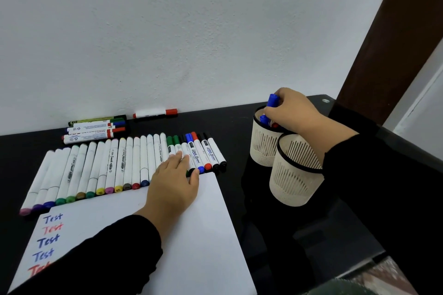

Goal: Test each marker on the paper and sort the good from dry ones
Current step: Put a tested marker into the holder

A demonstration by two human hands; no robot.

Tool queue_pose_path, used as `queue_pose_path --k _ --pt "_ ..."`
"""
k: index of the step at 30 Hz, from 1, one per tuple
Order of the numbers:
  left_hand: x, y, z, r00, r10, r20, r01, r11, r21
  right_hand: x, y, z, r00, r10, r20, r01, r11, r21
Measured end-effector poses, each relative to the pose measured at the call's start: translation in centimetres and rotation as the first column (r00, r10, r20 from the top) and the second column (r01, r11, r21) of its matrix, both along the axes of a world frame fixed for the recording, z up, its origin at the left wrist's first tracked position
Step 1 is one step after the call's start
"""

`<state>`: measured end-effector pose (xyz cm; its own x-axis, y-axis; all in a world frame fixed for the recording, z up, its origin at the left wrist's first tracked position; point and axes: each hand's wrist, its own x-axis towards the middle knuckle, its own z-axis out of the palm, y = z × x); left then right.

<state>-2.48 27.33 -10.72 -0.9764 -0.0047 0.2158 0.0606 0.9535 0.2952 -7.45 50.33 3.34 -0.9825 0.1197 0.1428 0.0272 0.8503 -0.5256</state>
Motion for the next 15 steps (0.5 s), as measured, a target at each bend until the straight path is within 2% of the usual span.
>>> queue_pose_path --k 3,11,15 --pt "0.05 -0.01 0.05 1.0 -0.003 0.005 0.003 1.0 0.006 0.03 0.3 -0.29 0.999 0.017 -0.034 -0.02 0.997 -0.08" --pt "-0.01 0.0 0.27 1.0 0.008 0.029 -0.007 1.0 -0.014 0.56 0.47 -0.4 0.995 0.06 -0.079 -0.06 0.998 0.005" --pt "0.0 0.01 0.57 0.997 0.001 0.071 -0.002 1.0 0.017 0.72 0.33 -0.52 0.994 0.059 -0.092 -0.05 0.993 0.104"
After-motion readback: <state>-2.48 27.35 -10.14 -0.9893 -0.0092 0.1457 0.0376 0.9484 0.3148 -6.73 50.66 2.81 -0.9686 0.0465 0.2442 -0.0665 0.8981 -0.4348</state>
